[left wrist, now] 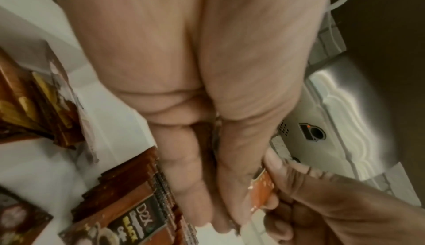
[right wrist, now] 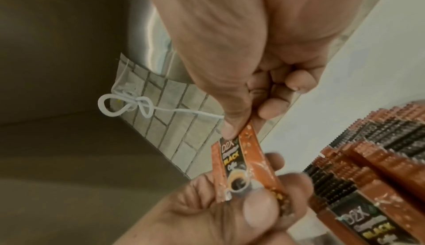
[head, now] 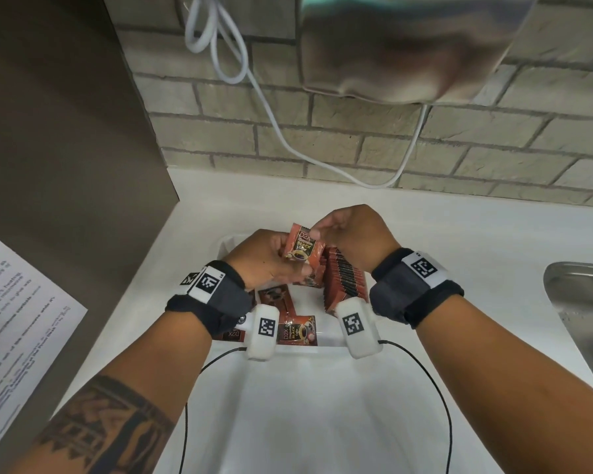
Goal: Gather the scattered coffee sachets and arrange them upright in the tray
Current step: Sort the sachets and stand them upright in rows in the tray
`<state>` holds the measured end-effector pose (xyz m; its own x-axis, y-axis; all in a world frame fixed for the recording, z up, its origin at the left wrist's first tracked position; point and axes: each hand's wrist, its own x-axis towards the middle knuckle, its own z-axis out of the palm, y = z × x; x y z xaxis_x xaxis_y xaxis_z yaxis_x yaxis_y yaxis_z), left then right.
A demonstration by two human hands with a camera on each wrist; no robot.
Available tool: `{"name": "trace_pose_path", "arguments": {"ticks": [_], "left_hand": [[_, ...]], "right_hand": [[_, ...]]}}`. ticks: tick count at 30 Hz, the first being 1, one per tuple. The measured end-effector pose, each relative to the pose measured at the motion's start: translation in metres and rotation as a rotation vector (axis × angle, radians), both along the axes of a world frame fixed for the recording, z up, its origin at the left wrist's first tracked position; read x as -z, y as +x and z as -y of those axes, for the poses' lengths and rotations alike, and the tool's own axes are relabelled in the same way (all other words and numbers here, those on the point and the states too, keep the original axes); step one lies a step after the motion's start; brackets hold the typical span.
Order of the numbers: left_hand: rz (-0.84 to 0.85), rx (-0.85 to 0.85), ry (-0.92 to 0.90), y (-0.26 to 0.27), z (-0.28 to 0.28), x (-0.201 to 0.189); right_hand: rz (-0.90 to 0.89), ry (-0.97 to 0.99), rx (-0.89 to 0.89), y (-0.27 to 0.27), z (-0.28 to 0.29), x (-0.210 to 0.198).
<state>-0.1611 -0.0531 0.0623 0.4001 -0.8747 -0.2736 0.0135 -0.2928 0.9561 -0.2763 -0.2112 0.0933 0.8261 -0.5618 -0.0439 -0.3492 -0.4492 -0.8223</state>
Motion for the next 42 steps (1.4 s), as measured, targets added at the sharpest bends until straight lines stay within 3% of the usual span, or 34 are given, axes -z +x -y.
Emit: {"name": "trace_pose_path", "arguments": {"ticks": [4,6,8,13,17,20,25,30,42], "left_hand": [[0.383,0.182,0.474,0.009,-0.009,0.001],[0.611,0.267,0.598,0.012,-0.008,0.004],[0.723,0.330,0.651,0.007,-0.004,0.001],[0.664,0.463,0.674,-0.015,0.015,-0.004],[0.625,0.530,0.706,-0.016,0.029,0.010],[0.463,0.448,0.678,-0.013,0.034,0.023],[0.397,0.406,0.667,-0.011,0.038,0.032],[0.576,0.561,0.747,-0.009,0.041,0.028],[0.569,0.570,0.710,-0.011,0.043,0.032]], "right_hand": [[-0.096,-0.138,0.003,0.000,0.001,0.005],[-0.199,-0.186,-0.037,0.001,0.000,0.012],[-0.294,-0.237,-0.068,0.004,0.000,0.022],[-0.494,-0.397,-0.107,0.017,-0.004,0.039],[-0.545,-0.455,-0.145,0.023,-0.003,0.047],[-0.533,-0.425,-0.135,0.024,-0.003,0.051],[-0.513,-0.429,-0.153,0.022,-0.001,0.050],[-0.472,-0.420,-0.143,0.020,0.001,0.047],[-0.405,-0.380,-0.139,0.015,-0.001,0.039]]}}
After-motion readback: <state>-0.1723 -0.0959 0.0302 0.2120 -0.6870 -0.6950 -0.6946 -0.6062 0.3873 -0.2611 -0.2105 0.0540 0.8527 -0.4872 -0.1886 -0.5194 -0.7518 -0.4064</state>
